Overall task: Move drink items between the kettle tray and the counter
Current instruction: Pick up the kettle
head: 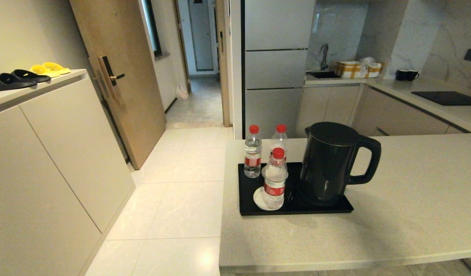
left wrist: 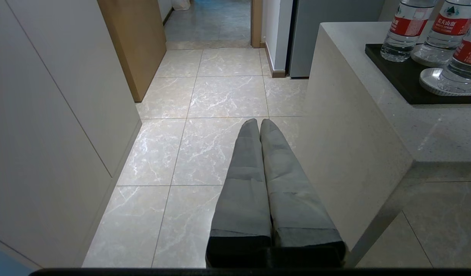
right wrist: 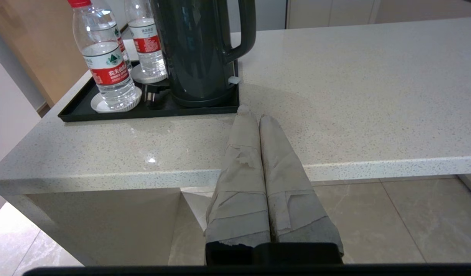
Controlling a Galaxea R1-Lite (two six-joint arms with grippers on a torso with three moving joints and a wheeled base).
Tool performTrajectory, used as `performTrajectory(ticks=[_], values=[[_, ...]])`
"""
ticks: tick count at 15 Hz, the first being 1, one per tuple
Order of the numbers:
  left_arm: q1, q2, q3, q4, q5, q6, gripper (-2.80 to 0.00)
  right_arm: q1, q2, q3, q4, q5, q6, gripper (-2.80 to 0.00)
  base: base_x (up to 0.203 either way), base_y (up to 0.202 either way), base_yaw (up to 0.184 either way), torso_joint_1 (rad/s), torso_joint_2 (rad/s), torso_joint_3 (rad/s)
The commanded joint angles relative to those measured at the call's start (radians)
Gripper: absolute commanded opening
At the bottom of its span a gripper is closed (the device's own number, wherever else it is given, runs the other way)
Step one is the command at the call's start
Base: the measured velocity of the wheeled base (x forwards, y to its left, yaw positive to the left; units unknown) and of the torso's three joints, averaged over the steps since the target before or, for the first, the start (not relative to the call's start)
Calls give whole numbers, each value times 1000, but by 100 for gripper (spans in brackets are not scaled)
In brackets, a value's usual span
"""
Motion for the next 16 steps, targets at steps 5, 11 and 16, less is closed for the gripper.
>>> performTrajectory(ticks=[5, 11, 16], values=[[0, 1, 0, 0, 0, 0, -280, 0, 1, -1, 3, 4, -49, -280, 0, 0, 0, 0, 0, 0], [0, 1, 0, 0, 0, 0, -280, 3, 270, -343, 83, 2, 28, -280, 0, 0, 0, 0, 0, 0], [0, 1, 0, 0, 0, 0, -280, 36, 779, -799, 294, 95, 123, -280, 0, 0, 0, 0, 0, 0]])
